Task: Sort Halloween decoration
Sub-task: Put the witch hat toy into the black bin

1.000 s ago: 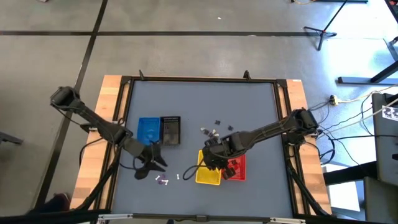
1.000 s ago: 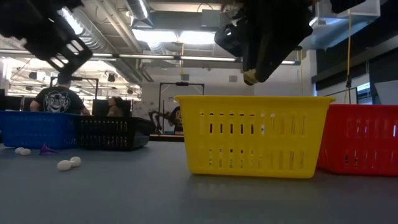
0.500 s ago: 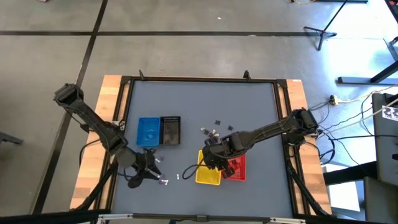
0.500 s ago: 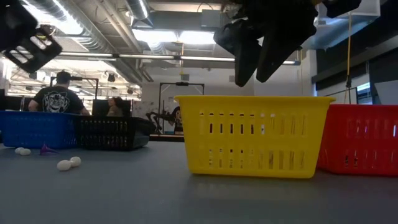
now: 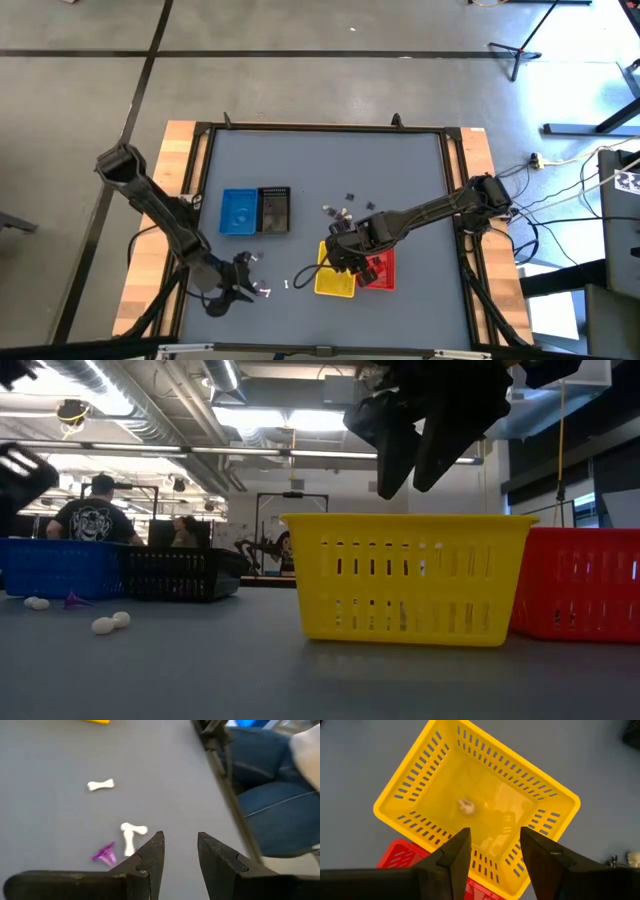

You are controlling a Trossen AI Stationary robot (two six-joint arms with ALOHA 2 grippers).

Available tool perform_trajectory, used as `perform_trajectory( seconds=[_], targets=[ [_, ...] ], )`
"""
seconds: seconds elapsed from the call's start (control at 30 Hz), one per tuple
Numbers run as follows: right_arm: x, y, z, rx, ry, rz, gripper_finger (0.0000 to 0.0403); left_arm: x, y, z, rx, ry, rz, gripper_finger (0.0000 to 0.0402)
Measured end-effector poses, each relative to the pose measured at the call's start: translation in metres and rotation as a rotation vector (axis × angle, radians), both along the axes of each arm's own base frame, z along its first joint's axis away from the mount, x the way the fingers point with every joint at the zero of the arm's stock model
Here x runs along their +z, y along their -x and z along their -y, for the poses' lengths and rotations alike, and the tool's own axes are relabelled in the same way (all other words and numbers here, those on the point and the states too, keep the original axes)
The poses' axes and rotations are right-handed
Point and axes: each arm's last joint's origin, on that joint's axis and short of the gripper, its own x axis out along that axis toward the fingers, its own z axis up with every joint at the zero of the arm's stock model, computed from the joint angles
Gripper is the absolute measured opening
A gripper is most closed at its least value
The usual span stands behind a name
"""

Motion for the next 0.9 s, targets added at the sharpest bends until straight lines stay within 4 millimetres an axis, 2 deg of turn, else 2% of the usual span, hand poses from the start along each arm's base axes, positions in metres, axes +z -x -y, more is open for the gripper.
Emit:
perform_trajectory(
  seconds=[0.23,0.57,0.9],
  targets=[
    [0.0,0.0,0.0,0.0,0.0,0.0,0.017,-0.014,-0.003,0.0,0.053,-0.077,-0.01,0.011],
    [0.0,0.0,0.0,0.0,0.001,0.001,0.017,-0.03,-0.008,0.006,0.053,-0.091,-0.021,0.011],
    [0.0,0.0,0.0,0.0,0.001,0.001,0.017,-0.039,-0.009,0.006,0.053,-0.117,-0.042,0.0107]
  ],
)
